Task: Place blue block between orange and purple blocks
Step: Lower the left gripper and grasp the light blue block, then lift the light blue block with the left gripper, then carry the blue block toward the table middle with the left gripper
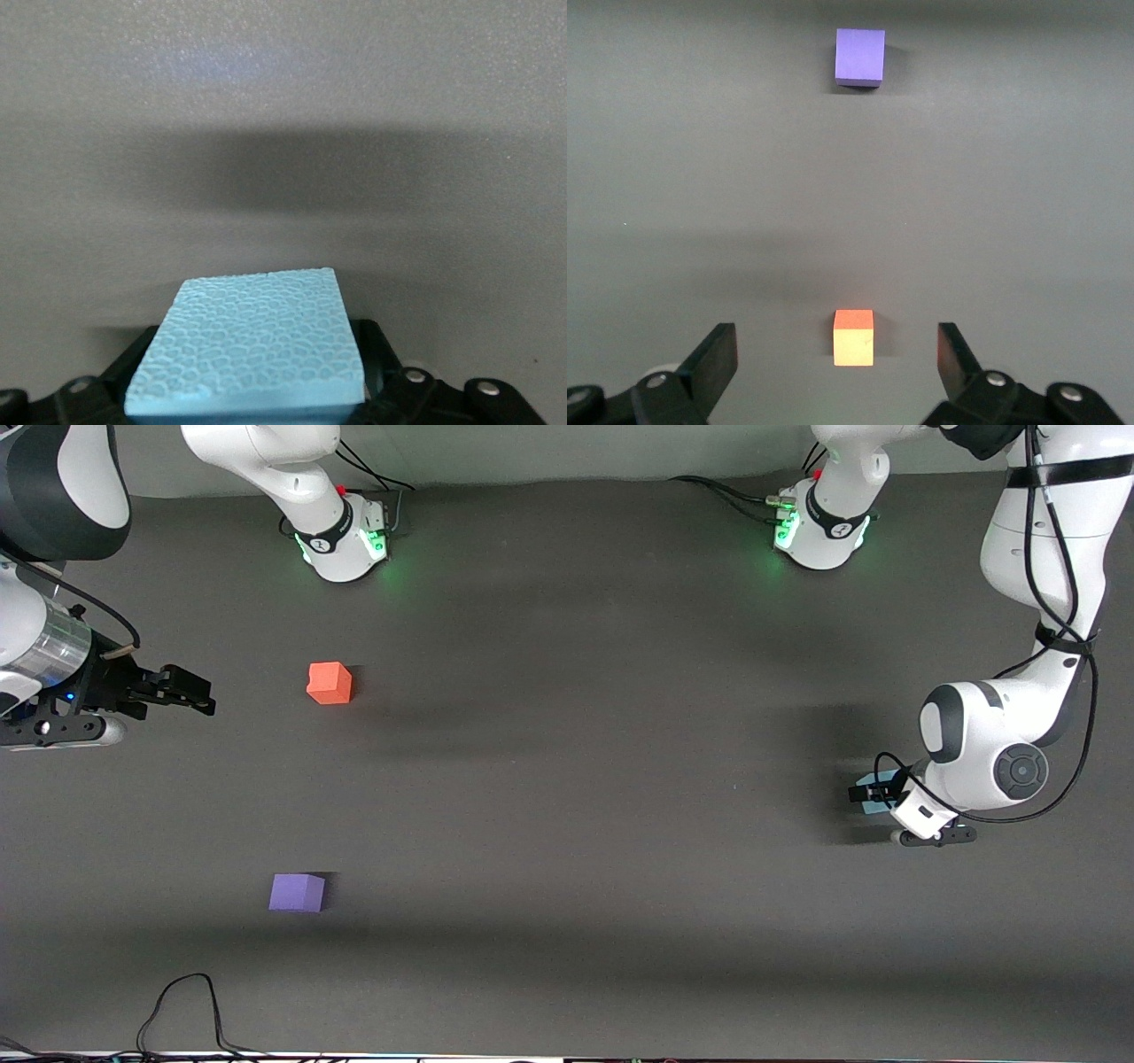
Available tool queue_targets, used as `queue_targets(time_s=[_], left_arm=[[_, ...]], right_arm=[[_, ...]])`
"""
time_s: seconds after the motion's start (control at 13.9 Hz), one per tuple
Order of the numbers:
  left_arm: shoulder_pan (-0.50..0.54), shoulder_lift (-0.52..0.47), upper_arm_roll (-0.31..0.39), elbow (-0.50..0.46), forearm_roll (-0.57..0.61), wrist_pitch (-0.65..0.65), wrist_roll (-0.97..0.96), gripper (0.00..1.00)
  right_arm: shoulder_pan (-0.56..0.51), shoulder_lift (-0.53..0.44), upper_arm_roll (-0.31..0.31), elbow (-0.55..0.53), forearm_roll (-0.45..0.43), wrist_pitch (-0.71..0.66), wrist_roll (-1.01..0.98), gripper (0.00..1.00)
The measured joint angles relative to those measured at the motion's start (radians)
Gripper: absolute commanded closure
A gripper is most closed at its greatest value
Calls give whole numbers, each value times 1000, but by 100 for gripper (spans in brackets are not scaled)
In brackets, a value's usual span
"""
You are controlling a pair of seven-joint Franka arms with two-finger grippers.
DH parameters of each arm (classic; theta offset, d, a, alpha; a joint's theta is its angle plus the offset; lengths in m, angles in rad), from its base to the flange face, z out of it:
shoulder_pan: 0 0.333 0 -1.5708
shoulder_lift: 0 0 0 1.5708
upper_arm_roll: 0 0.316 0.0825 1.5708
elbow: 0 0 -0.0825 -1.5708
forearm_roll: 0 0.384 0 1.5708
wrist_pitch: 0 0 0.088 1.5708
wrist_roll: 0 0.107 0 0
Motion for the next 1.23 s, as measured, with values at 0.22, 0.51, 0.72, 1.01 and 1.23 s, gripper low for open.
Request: queue_targets(time_s=[0.22,0.51,0.72,1.01,1.23], left_arm=[[0,-22,0,27,0,-81,0,87],[0,-203,-4,174,-3,-521,1,84],[0,-346,-2,311,-4,-827,1,84],[2,-443,3,356,-8,-918,1,86],[-33,-443,-42,356,-48,-913,-92,85]], right_arm=[[0,0,-1,0,0,2,0,0],[0,1,-14,-1,0,3,0,0],[0,1,-15,-1,0,5,0,0],[-1,1,-23,-1,0,6,0,0],[0,1,-26,-1,0,12,0,0]])
